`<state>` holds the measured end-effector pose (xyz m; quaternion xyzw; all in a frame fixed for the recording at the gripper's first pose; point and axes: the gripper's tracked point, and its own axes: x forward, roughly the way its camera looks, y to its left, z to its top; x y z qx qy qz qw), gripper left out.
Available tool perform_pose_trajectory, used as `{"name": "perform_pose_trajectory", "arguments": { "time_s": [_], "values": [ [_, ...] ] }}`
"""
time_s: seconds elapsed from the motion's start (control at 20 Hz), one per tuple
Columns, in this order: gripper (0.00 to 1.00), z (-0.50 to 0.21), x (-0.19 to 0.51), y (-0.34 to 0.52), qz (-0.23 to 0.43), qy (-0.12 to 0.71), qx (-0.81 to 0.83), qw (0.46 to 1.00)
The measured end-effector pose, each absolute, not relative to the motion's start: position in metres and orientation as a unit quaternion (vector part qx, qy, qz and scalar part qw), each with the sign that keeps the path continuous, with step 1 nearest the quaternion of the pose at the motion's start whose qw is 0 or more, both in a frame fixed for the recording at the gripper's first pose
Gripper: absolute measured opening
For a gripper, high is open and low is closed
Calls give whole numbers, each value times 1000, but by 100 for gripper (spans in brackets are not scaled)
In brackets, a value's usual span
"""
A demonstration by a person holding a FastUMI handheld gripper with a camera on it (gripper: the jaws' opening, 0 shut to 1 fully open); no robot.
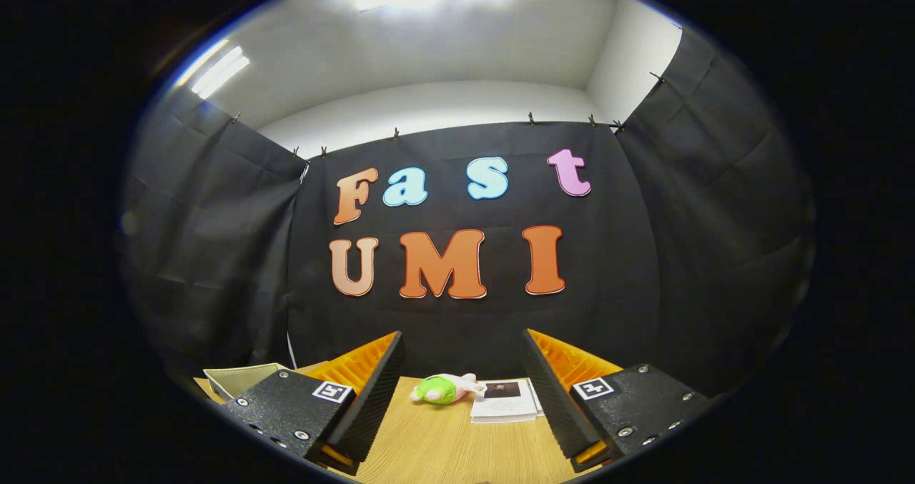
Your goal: Open the storage box then place both shoes into the box .Put the left shoe in first, then the right shoe, with the right side of both shoes facing outward in a uniform manner.
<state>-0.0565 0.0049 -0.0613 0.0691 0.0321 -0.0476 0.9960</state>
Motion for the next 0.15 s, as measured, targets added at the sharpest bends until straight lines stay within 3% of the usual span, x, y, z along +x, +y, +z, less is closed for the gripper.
{"name": "perform_pose_trajectory", "arguments": {
  "time_s": [0.15],
  "values": [
    [96, -61, -55, 5, -50, 31, 58, 997]
  ]
}}
